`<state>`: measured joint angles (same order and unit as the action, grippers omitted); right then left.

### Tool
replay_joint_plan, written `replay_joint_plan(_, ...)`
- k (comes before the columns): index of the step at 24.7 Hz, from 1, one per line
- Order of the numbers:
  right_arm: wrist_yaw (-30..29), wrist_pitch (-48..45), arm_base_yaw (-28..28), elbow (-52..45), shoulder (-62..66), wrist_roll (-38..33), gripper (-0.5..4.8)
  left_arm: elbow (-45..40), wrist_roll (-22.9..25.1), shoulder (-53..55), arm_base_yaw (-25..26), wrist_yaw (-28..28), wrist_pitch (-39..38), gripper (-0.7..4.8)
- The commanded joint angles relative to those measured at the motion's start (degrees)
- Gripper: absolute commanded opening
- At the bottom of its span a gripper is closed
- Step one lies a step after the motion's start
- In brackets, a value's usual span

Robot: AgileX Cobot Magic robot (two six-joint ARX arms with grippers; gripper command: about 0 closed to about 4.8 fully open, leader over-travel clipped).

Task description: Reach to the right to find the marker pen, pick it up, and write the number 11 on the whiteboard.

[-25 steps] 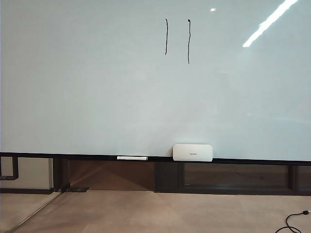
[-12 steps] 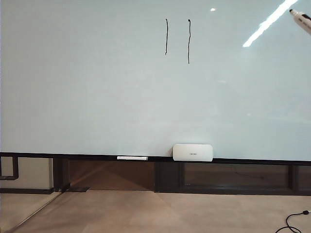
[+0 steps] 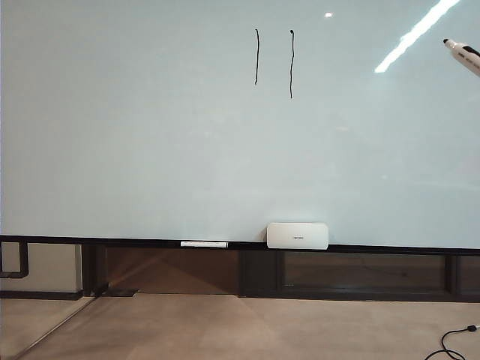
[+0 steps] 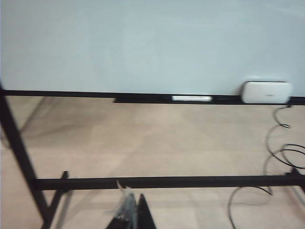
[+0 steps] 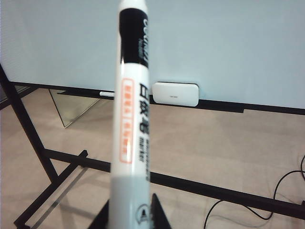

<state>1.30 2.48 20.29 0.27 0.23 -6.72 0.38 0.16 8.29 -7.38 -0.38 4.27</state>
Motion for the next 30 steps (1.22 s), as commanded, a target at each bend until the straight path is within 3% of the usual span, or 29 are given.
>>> replay_joint_plan(1,0.46,-1.27,0.07,0.28,0.00,0.13,-0.04,0.13,-0.48,-0.07,-0.04,-4.28,0.63,-0.05)
replay_joint_plan(4,0.48,-1.20,0.04,0.31,0.00,0.15,0.00,0.13,-0.98,-0.09,-0.04,-7.58,0.57,-0.05)
replay_joint_plan(30,-0.17,-1.22,-1.68,0.31,0.00,0.13,-0.01,0.13,-0.59,-0.98,0.02,-9.07,1.36,-0.05)
